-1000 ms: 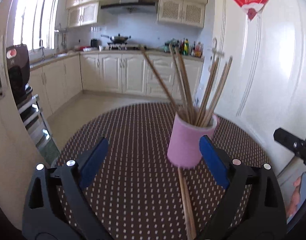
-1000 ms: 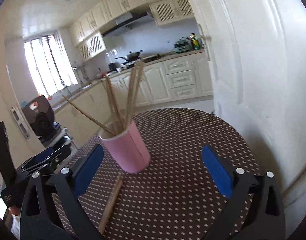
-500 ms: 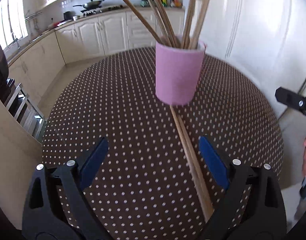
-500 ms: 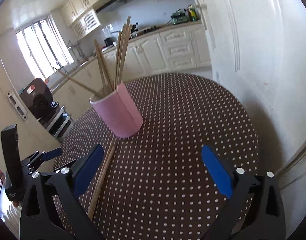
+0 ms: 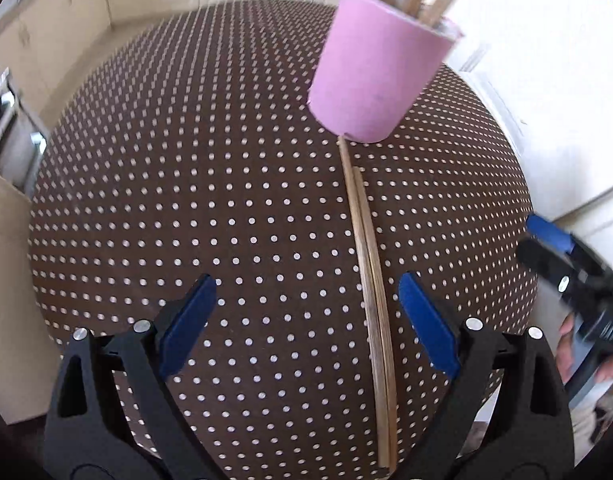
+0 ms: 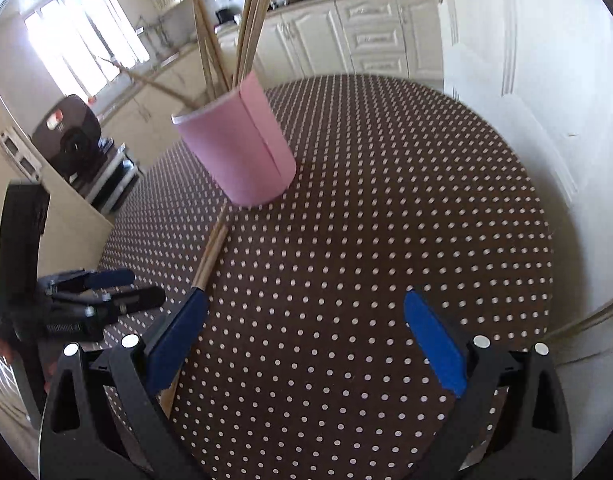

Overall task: Organize utensils
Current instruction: 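Move both open grippers down toward the last chopsticks beside the cup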

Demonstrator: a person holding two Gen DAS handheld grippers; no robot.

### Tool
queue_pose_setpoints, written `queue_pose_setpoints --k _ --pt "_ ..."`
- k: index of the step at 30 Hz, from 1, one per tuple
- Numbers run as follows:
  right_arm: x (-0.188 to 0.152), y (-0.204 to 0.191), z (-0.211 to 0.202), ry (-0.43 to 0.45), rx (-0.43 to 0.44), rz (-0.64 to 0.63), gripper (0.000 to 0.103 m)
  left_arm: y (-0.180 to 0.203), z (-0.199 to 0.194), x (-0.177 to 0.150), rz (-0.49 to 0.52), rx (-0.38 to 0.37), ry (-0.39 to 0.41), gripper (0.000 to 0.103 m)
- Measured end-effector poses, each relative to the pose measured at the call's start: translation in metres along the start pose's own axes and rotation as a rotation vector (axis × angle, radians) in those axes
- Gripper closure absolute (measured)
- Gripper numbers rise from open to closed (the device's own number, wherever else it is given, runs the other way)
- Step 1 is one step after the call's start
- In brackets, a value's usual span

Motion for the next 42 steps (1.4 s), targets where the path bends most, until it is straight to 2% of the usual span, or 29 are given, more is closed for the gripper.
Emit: queue_pose_setpoints --k 3,8,10,14,16,23,26,30,32,34,35,38,42 --pt "0.000 -0.005 0.013 -0.046 -0.015 -0.009 0.008 -0.009 0.013 0.006 -0.043 -0.022 -0.053 0.012" --pt "0.002 -0.014 0.028 -0.087 -0.026 -0.022 0.008 -0.011 0.021 0.020 -0.036 0.003 -0.074 0.012" --pt "0.003 -0.019 0.032 -0.097 -0.028 -0.024 0.008 -0.009 0.028 0.028 -0.034 0.030 -0.095 0.012" --pt "0.007 -0.027 0.035 -0.104 -0.024 -0.035 0.008 0.009 0.045 0.042 0.050 0.120 -0.167 0.012" --pt "0.009 -0.029 0.037 -0.100 -0.024 -0.037 0.008 0.013 0.047 0.046 0.066 0.147 -0.161 0.012" --pt "0.006 -0.030 0.043 -0.119 -0.031 -0.046 0.008 0.014 0.062 0.059 0.023 0.136 -0.202 0.011" --pt "0.002 -0.029 0.045 -0.129 -0.033 -0.052 0.008 -0.003 0.054 0.057 -0.006 0.145 -0.249 0.011" --pt "0.001 -0.029 0.045 -0.129 -0.028 -0.052 0.008 -0.013 0.058 0.054 -0.003 0.146 -0.253 0.010" --pt "0.002 -0.029 0.045 -0.125 -0.034 -0.051 0.008 -0.009 0.061 0.055 -0.006 0.163 -0.261 0.010" --pt "0.003 -0.029 0.046 -0.113 -0.054 -0.051 0.008 0.000 0.065 0.055 0.028 0.222 -0.265 0.007" --pt "0.004 -0.027 0.046 -0.101 -0.065 -0.047 0.008 0.012 0.069 0.054 0.028 0.226 -0.269 0.007" --pt "0.005 -0.025 0.046 -0.101 -0.082 -0.048 0.008 0.013 0.075 0.058 -0.019 0.188 -0.300 0.007" --pt "0.000 -0.028 0.049 -0.124 -0.110 -0.092 0.008 0.014 0.080 0.059 0.010 0.189 -0.290 0.008"
Point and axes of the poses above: each gripper's, at about its wrist camera, not at the fingertips, and z roughly the way its jaws point, y to its right, x to its top, the point moved 4 cm from there along z, roughly the way its jaws point, and after that the axes turned 13 degrees about z, right-handed, at the moved point
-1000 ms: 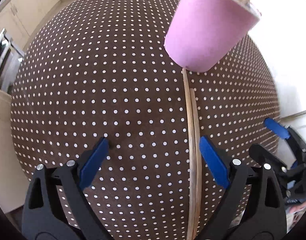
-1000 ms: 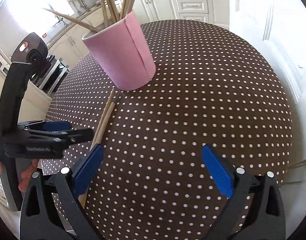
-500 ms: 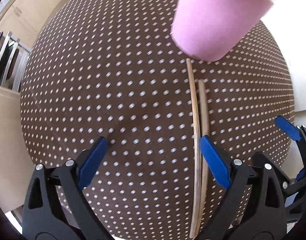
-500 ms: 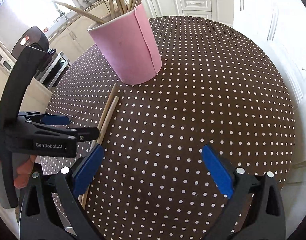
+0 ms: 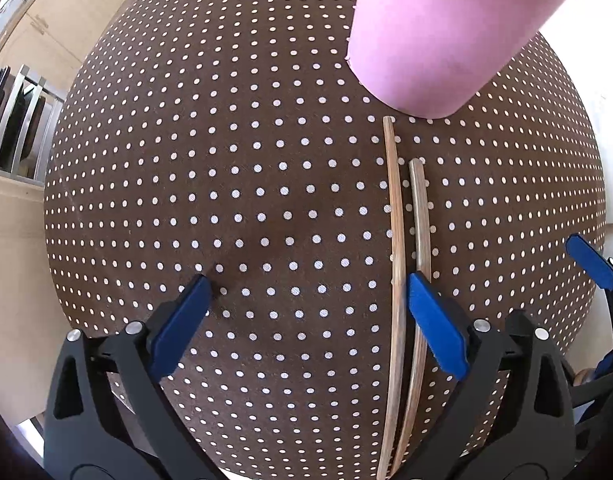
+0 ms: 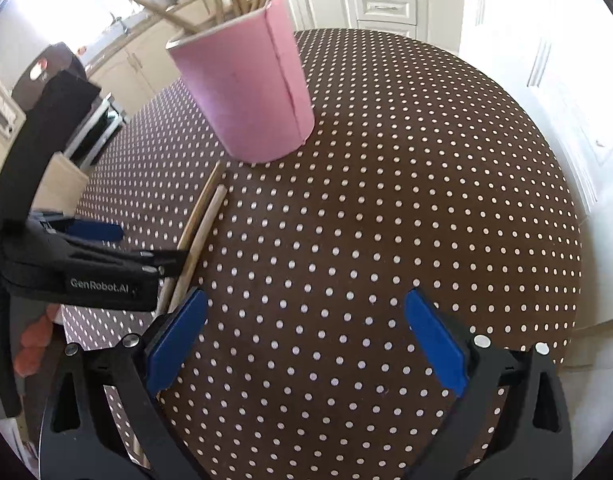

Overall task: Organize utensils
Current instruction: 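Move both open grippers down toward the last chopsticks beside the cup, then close the right gripper on one chopstick while the left gripper grasps another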

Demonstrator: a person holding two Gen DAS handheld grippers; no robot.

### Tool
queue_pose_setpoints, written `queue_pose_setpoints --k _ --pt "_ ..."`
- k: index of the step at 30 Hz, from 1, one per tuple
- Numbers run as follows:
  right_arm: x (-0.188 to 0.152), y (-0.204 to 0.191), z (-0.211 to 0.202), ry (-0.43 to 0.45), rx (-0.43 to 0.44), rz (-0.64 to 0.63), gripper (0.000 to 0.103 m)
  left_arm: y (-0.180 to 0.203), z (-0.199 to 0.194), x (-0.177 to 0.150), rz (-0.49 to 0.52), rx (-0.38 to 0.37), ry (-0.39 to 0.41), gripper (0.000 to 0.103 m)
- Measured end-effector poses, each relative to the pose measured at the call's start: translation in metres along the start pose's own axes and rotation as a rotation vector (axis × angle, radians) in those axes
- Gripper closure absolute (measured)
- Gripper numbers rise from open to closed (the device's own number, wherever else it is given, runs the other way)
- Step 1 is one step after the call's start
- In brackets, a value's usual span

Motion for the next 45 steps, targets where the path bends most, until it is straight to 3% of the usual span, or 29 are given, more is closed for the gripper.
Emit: queue_pose_setpoints --k 6,9,11,13,15,17,23,30,33,37,39,41,45 --pt "-0.010 -0.011 0.001 0.010 -0.029 -0.060 0.008 -0.006 -0.011 -0.017 0.058 -0.009 0.012 0.018" --pt "-0.013 -0.019 0.000 0.028 -0.021 -0.076 0.008 -0.008 -0.017 -0.025 0.089 -0.010 0.032 0.032" --pt "-0.013 -0.025 0.000 0.025 -0.008 -0.080 0.008 -0.009 -0.023 -0.030 0.127 -0.005 0.053 0.060" --pt "-0.014 -0.032 0.003 0.013 0.005 -0.088 0.009 -0.011 -0.025 -0.034 0.158 0.000 0.062 0.074" --pt "-0.013 -0.041 0.010 -0.021 0.027 -0.105 0.019 -0.015 -0.025 -0.037 0.148 -0.025 0.074 0.077" --pt "-0.012 -0.047 0.017 -0.053 0.029 -0.097 0.035 -0.019 -0.025 -0.038 0.142 -0.027 0.078 0.085" --pt "0.000 -0.066 0.030 -0.121 0.035 -0.094 0.062 -0.025 -0.023 -0.043 0.171 -0.022 0.086 0.093" --pt "0.005 -0.100 0.046 -0.222 0.000 -0.155 0.071 -0.034 -0.021 -0.040 0.157 -0.070 0.090 0.094" --pt "0.011 -0.109 0.056 -0.240 -0.033 -0.154 0.074 -0.046 -0.026 -0.042 0.172 -0.057 0.106 0.095" --pt "0.011 -0.128 0.066 -0.258 -0.104 -0.274 0.075 -0.041 -0.027 -0.045 0.165 -0.057 0.114 0.095" --pt "0.008 -0.132 0.068 -0.243 -0.122 -0.308 0.080 -0.035 -0.027 -0.043 0.154 -0.056 0.130 0.096" --pt "0.006 -0.136 0.069 -0.234 -0.114 -0.334 0.089 -0.034 -0.029 -0.047 0.159 -0.050 0.154 0.096" --pt "0.011 -0.134 0.073 -0.236 -0.075 -0.285 0.096 -0.037 -0.030 -0.052 0.129 -0.066 0.190 0.096"
Point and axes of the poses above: each gripper's, at about its wrist camera, not at the fingertips, and z roughly the way its jaws point, y to its right, x to its top, the point moved 4 cm from there along z, roughly the way its jaws point, and after that the axes turned 13 degrees about z, right-handed, at the moved point
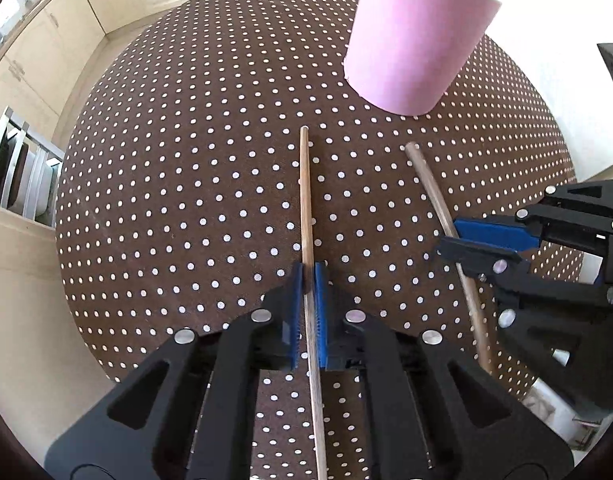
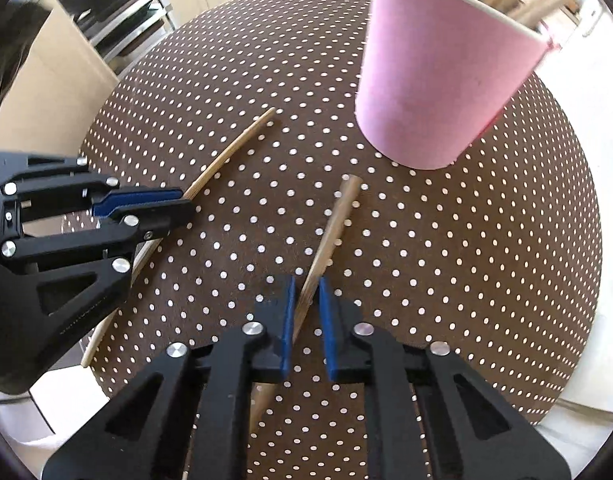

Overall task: Organize utensils
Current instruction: 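Close the right gripper on one chopstick while the left gripper grasps another, then lift both held chopsticks upright over the pink cup's opening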

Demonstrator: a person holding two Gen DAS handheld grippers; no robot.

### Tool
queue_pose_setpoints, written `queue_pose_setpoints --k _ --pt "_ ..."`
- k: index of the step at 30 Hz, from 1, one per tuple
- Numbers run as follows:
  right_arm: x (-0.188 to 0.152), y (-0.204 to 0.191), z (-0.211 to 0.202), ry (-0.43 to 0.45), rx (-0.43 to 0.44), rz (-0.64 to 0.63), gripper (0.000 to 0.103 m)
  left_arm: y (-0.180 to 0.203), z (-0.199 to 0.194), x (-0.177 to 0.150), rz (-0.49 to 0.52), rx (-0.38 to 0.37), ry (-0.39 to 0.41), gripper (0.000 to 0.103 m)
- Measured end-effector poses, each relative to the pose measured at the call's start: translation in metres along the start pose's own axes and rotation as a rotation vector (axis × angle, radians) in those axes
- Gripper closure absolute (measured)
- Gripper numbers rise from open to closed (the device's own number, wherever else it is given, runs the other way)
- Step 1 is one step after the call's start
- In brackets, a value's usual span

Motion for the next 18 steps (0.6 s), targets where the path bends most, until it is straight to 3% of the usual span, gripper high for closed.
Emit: queue_pose_setpoints --k 12,16,18 --pt "-0.007 0.039 -0.018 0.046 0.146 0.145 0.098 0.010 -0.025 -0.016 0.011 0.032 0.127 0.097" --pt "-0.014 0.052 -0.044 0.109 0.186 0.157 0.098 0.014 -0.040 -0.018 0.024 0.050 0.175 0.097" --pt "-0.015 0.057 -0.056 0.149 0.271 0.187 0.098 0.016 -0.049 -0.020 0.020 0.062 0.196 0.097"
Point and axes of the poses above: each gripper's, at about its wrist camera, not at the fingertips, and z roughly the way its jaws point, y to its right, x to its top, the point moved 4 cm from there along z, roughly the way its jaws point, and after that the axes turned 13 degrees about z, right-handed, at the moved point
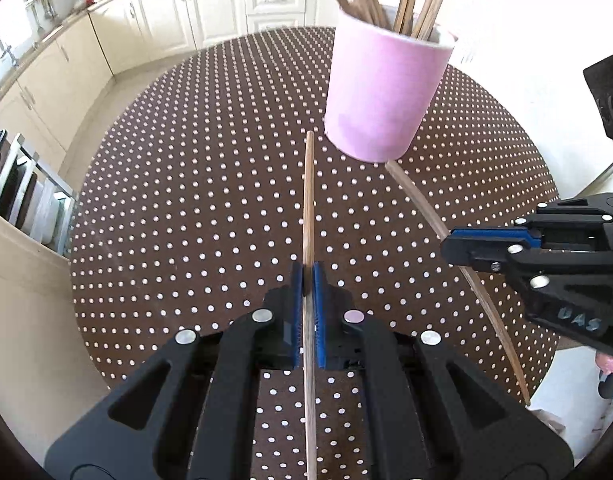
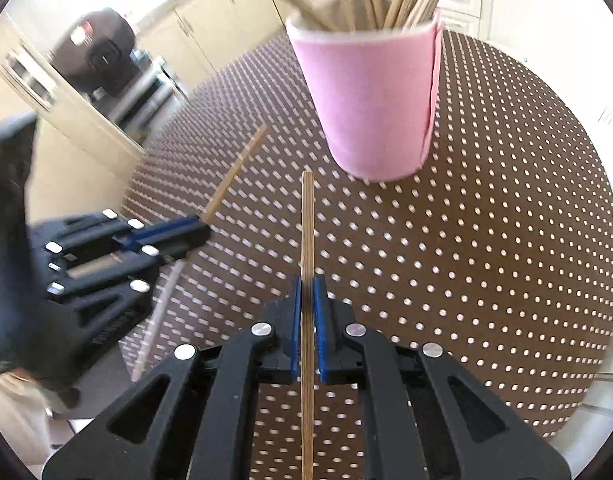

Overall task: Organize utensils
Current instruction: 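Lift both held chopsticks upright over the pink cup's opening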

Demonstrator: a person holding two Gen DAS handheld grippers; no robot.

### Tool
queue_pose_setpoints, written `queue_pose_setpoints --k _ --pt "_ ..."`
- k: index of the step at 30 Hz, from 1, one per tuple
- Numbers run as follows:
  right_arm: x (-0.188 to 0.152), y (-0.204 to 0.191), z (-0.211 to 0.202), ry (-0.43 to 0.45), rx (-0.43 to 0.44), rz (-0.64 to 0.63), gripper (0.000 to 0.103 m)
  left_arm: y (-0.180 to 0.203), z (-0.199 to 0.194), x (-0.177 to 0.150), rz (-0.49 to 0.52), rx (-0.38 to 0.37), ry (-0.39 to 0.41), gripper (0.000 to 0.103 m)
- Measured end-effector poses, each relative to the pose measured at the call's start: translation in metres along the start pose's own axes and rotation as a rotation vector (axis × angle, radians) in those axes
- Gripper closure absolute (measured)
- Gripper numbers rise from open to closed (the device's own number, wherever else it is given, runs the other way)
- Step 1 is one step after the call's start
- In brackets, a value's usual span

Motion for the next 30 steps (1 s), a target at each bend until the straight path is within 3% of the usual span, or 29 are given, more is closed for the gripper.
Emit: queue_pose_setpoints --k 2,9,16,26,30 --pt "-0.003 0.006 -0.008 0.022 0.066 0.035 0.098 0.003 -0.008 -0.001 -0.005 -0.012 0.023 0.097" --pt "-0.004 0.009 -0.049 0.172 0.107 0.021 0.098 0.020 -0.046 0.001 -0.002 -0.022 0.126 0.097" --pt "0.008 0.016 -0.084 0.320 0.178 0.039 0.098 0.038 -0.076 0.006 0.025 0.024 0.221 0.097" --pt "0.030 0.012 -0.135 0.647 0.163 0.029 0.098 0.038 -0.096 0.032 0.009 0.041 0.322 0.097" --pt "0.034 0.011 -0.143 0.710 0.150 0.002 0.098 0.029 -0.104 0.044 -0.006 0.051 0.374 0.097"
Point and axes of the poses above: each gripper's, at about its wrist camera, not at the fingertips, and z roughly the way its jaws point, y to its right, x to its top, the point moved 4 cm from there along z, roughly the way its jaws point, and after that the axes turned 13 degrees about z, right-handed, at the moved point
